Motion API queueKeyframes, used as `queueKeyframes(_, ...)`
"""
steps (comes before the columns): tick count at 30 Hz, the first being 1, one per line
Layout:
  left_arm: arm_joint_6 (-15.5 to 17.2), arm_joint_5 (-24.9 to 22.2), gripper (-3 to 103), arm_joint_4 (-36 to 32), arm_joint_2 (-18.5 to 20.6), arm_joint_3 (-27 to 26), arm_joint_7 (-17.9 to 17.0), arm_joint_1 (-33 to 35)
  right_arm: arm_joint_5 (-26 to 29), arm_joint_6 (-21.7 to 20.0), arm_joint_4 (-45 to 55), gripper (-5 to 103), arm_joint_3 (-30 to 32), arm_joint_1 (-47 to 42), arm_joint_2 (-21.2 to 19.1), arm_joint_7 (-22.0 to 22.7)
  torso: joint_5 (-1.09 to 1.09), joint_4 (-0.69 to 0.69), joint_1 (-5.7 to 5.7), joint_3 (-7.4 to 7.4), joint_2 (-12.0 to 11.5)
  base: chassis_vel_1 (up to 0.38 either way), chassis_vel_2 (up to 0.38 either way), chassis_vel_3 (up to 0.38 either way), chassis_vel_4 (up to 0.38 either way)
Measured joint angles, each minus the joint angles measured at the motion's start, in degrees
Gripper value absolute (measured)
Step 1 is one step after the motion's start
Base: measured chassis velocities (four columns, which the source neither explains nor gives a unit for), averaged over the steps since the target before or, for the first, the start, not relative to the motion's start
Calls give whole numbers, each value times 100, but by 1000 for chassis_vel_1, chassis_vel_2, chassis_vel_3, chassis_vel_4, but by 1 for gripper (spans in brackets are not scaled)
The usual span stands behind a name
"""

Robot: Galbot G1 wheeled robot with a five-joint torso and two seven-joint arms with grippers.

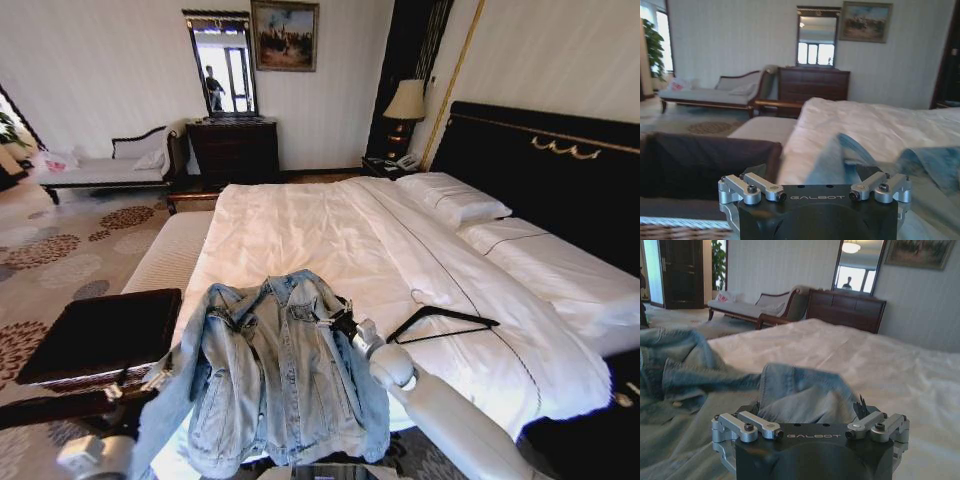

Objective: Pick up the clothes from the bed and hang them on the clothes hanger.

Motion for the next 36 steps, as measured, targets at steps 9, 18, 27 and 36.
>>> queueKeyframes(9, -116, 494, 97, 142, -165, 479, -7, -52, -215, 194, -656, 100, -665, 400, 626, -92, -1, 2, 1, 1, -1, 0, 0, 0, 0)
queueKeyframes(18, -43, 514, 100, 112, -85, 511, -57, -108, -510, 316, -1398, 100, -1336, 1103, 1494, -150, -3, 2, 1, 1, -1, 0, 0, 0, 0)
queueKeyframes(27, 32, 612, 100, 4, -130, 581, -123, -203, -1034, 444, -2493, 101, -1754, 1701, 2167, 68, -2, 0, 1, 1, -1, 0, 0, 0, 0)
queueKeyframes(36, 54, 588, 101, -141, -248, 556, -138, -208, -1600, 573, -3835, 97, -1729, 1935, 2876, 626, -2, 0, 1, 1, -1, 0, 0, 0, 0)
